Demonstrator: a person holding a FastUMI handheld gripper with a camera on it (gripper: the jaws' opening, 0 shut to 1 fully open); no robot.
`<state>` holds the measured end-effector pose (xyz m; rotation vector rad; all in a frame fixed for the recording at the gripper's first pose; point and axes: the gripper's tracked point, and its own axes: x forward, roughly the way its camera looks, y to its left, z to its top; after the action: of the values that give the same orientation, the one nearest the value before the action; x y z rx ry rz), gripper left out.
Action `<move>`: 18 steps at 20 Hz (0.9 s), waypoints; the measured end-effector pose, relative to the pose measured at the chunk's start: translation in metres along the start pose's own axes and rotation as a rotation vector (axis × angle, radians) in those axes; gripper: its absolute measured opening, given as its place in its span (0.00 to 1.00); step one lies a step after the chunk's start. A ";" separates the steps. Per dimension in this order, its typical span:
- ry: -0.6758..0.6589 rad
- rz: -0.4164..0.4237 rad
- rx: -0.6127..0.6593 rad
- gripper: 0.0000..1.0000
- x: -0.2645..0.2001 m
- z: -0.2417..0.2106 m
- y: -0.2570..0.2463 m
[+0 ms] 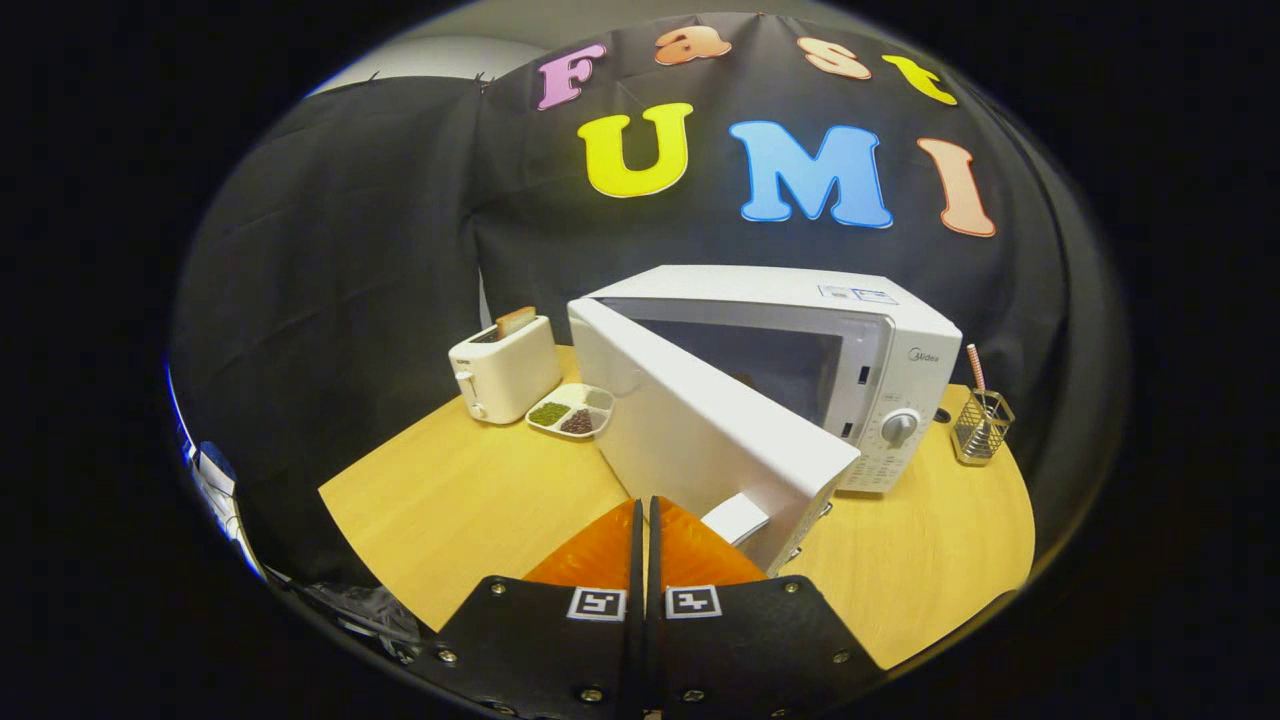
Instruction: Open the microwave, put the food inside, and close the microwave door.
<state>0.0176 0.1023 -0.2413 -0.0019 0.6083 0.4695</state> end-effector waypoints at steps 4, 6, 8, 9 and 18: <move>0.007 -0.028 0.010 0.00 0.017 0.008 -0.033; 0.011 -0.045 0.008 0.01 0.028 0.011 -0.049; 0.013 -0.058 0.002 0.00 0.038 0.014 -0.063; 0.015 -0.063 0.002 0.01 0.043 0.015 -0.070; 0.010 -0.127 0.050 0.00 0.088 0.030 -0.116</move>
<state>0.1464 0.0397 -0.2806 0.0049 0.6255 0.3308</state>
